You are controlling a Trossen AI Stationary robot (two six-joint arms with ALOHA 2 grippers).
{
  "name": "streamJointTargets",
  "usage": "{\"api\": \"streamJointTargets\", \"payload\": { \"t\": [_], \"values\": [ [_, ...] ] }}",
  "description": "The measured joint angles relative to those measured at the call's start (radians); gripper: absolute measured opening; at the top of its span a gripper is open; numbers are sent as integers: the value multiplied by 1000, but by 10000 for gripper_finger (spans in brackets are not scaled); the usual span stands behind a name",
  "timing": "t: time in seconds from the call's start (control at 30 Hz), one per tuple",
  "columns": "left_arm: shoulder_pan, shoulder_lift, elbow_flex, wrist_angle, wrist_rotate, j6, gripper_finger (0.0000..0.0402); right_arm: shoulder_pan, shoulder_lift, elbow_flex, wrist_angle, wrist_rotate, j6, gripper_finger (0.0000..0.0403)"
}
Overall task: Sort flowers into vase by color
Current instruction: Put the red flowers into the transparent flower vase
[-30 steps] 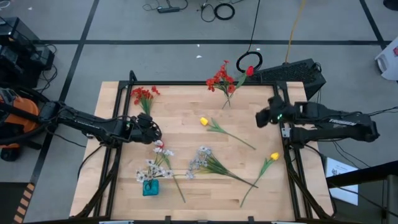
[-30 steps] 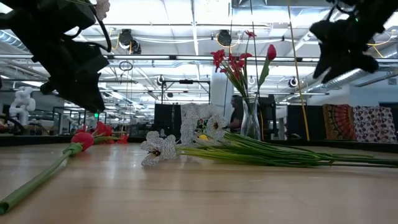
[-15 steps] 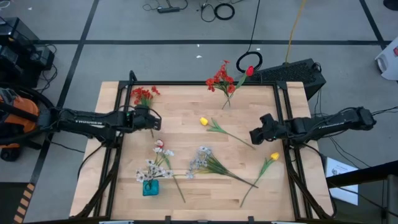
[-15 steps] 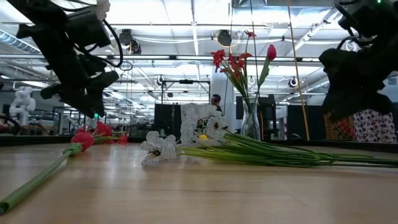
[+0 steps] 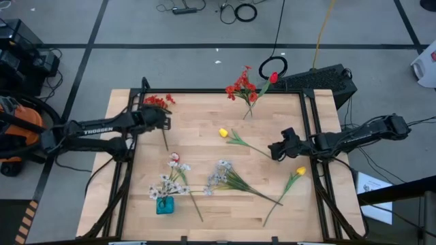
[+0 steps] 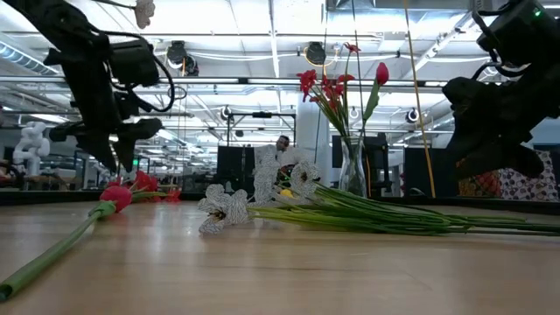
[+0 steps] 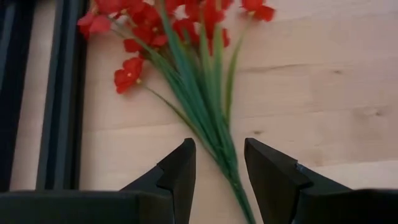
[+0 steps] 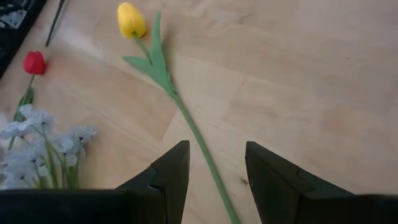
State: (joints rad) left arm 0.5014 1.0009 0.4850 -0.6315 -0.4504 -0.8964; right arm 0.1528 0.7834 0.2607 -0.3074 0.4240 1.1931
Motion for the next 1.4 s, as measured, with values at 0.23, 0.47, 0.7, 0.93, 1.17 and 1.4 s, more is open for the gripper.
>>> {"api": "streamJointTargets", "payload": {
  "t": [0.23,0.47,0.7,0.93,1.17,1.4],
  "values": [
    [139,67,0,103,137,98,144,0,19,0,15,27,-2,148],
    [224,198,0,133,191,128,144,0,50,0,16,26,-10,148],
    [258,302,1,258,260,178,144,0,76,0,15,26,-11,148],
    [258,348,5,267,257,179,144,0,82,0,16,25,-11,148],
    [258,352,5,264,267,179,106,0,82,0,16,27,-11,148],
    [253,352,4,263,276,223,12,0,82,0,16,29,-19,148]
  ]
}}
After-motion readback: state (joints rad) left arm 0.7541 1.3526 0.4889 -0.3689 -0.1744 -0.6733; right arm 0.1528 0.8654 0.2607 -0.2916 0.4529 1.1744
